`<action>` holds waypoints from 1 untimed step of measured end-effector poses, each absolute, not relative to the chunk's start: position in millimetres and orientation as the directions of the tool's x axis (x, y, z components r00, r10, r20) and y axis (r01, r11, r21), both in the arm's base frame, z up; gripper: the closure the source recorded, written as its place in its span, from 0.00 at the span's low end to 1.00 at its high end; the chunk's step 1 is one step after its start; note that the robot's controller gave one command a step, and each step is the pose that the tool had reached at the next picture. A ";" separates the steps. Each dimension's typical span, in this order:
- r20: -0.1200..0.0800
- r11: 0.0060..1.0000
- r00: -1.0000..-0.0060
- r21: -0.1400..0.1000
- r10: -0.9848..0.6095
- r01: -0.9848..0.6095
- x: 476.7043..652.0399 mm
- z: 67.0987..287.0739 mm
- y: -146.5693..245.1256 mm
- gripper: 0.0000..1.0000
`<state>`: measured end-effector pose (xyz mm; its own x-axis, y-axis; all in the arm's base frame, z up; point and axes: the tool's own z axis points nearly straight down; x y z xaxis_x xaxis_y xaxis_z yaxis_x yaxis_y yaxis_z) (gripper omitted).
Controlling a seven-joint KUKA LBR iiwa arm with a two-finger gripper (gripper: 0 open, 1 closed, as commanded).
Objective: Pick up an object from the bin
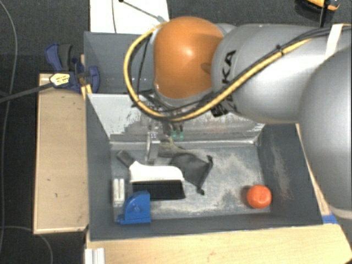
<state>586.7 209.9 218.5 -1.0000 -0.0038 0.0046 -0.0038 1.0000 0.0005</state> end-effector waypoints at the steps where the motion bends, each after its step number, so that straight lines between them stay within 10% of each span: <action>1: -0.003 1.000 -1.000 0.002 0.001 0.001 588.3 223.7 208.7 0.00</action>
Offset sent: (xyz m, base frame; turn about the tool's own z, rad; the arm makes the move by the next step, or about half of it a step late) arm -0.0513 -0.0422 -0.1330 -0.1093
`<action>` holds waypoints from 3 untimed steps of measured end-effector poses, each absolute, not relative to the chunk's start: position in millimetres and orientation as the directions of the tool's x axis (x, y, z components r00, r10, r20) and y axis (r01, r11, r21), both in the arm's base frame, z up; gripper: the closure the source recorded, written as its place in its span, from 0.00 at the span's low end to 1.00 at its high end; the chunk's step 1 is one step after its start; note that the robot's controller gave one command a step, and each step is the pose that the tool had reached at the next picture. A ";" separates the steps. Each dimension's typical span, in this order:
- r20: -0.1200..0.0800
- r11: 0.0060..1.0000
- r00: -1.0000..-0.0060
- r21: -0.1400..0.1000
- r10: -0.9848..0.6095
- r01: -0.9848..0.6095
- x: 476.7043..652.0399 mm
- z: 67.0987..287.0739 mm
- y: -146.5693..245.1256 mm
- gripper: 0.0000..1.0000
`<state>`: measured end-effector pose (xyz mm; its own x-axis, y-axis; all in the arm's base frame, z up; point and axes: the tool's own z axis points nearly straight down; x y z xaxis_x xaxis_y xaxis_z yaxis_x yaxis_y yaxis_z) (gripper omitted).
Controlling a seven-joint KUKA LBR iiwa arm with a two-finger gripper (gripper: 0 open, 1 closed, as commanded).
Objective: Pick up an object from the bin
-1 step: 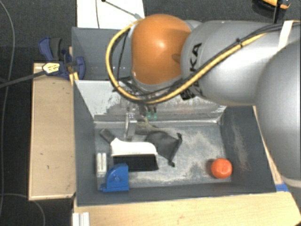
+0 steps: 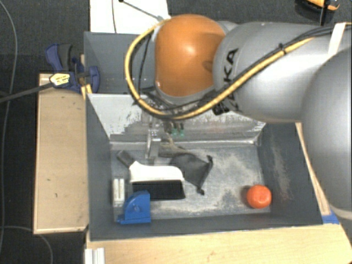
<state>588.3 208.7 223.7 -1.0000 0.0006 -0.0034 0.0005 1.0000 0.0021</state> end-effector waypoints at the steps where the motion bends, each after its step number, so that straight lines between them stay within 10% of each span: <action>1: -0.006 0.999 -0.999 0.003 -0.047 -0.047 567.6 168.7 192.2 0.00; 2: -0.007 0.998 -0.998 0.003 -0.059 -0.059 549.0 107.4 160.8 0.00; 3: -0.004 0.994 -0.994 0.003 -0.112 -0.112 542.9 70.8 146.8 1.00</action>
Offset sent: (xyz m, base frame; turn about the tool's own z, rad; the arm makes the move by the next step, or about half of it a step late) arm -0.0480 -0.0610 -0.1372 -0.0622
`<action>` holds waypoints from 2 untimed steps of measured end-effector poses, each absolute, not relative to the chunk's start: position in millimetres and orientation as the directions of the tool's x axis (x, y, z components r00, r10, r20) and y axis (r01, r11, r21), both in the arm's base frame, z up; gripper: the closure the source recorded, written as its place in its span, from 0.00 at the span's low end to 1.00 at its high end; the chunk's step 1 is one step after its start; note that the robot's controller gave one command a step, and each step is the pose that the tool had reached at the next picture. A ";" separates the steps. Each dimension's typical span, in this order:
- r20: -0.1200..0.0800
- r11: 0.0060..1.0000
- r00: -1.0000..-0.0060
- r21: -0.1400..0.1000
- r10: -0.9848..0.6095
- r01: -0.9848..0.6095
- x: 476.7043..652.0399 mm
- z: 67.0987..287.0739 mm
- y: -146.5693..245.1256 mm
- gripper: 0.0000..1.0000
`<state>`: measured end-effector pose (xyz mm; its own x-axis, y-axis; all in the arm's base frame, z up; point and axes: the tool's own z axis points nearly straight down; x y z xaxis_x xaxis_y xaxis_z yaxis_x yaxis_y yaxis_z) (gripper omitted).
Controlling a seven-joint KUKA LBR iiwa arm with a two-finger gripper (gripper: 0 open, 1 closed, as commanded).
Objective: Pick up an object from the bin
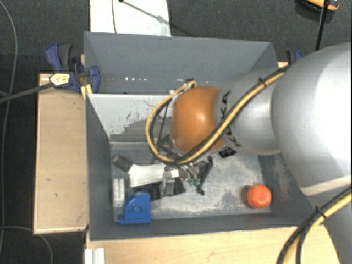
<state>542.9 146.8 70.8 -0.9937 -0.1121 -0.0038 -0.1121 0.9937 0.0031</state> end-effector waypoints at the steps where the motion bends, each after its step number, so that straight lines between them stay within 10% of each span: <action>1: -0.004 0.994 -0.994 0.003 -0.111 -0.111 542.9 70.8 146.7 1.00; 2: -0.005 0.992 -0.992 0.004 -0.125 -0.126 547.3 74.7 143.8 1.00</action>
Offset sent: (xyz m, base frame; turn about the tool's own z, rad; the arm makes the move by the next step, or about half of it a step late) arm 0.0112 -0.0094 0.0096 -0.0306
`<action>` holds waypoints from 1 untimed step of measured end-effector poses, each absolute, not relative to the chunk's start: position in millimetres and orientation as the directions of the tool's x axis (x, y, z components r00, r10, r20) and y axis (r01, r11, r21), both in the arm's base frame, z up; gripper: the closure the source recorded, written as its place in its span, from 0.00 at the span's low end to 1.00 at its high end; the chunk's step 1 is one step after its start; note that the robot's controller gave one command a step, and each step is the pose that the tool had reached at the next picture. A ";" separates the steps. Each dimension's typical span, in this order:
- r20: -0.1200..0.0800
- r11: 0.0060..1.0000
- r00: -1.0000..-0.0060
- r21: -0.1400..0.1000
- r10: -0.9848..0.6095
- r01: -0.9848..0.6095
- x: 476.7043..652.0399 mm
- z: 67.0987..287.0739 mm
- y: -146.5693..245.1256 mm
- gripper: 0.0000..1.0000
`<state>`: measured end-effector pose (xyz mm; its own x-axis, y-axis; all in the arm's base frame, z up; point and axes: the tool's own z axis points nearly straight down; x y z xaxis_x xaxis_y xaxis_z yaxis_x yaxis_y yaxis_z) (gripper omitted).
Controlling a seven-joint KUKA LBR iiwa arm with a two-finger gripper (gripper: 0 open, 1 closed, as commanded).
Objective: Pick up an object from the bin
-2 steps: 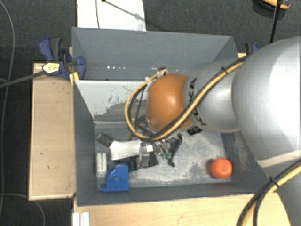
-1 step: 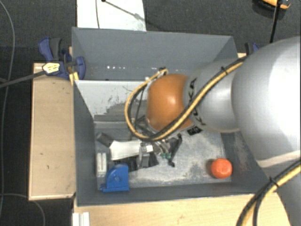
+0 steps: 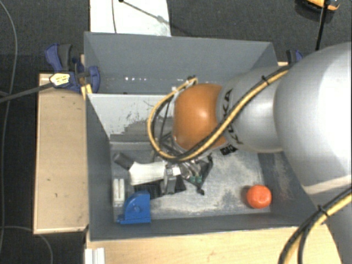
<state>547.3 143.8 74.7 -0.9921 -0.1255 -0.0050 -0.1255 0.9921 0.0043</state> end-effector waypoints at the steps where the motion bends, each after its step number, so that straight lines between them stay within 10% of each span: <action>1: -0.006 0.993 -0.993 0.004 -0.120 -0.120 547.0 73.2 140.9 0.00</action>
Offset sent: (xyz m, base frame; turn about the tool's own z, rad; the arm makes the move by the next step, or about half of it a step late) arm 0.0000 0.0000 0.0000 0.0000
